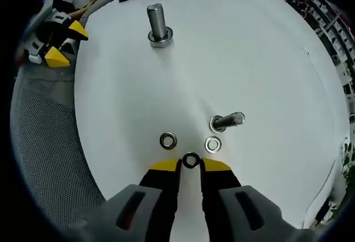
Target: Place the washer onto the threaded stud by aligning its center hole with the stud, sliding it down to the base, and recovering from edge contact or off-axis alignment until the washer reaches the visible bottom stop.
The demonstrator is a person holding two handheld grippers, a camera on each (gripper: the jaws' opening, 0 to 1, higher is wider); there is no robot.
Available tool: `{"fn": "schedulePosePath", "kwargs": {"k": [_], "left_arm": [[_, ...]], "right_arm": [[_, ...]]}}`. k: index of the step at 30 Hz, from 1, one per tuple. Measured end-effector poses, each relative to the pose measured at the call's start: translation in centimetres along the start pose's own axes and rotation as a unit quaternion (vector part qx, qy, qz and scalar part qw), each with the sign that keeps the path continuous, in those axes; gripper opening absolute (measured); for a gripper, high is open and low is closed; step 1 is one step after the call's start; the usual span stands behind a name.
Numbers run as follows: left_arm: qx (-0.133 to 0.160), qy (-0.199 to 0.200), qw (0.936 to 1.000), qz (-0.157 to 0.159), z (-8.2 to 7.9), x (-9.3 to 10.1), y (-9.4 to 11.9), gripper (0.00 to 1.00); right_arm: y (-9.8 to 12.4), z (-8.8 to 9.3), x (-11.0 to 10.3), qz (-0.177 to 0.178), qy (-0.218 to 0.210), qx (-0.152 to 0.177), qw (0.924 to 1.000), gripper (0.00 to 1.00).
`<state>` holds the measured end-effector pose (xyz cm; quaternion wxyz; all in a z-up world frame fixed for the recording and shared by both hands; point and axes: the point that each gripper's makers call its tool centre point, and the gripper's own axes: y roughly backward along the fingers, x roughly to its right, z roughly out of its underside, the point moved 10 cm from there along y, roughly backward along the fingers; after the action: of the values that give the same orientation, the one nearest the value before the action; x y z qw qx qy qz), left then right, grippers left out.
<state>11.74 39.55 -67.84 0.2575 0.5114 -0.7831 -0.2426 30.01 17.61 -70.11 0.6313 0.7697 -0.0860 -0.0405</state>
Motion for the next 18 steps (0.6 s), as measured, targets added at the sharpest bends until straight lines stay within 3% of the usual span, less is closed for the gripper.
{"fn": "schedulePosePath", "kwargs": {"k": [5, 8, 18], "left_arm": [[0.001, 0.001, 1.0000, -0.001, -0.01, -0.01, 0.02, 0.27], [-0.001, -0.002, 1.0000, 0.001, -0.01, 0.03, -0.06, 0.27], [-0.001, 0.000, 1.0000, -0.002, 0.00, -0.01, -0.04, 0.27]], "right_arm": [[0.00, -0.13, -0.16, 0.002, 0.016, -0.005, 0.9998, 0.17], [-0.01, -0.31, -0.21, -0.015, 0.037, -0.017, 0.9991, 0.18], [-0.06, -0.28, -0.32, -0.031, 0.050, -0.020, 0.9981, 0.24]]}}
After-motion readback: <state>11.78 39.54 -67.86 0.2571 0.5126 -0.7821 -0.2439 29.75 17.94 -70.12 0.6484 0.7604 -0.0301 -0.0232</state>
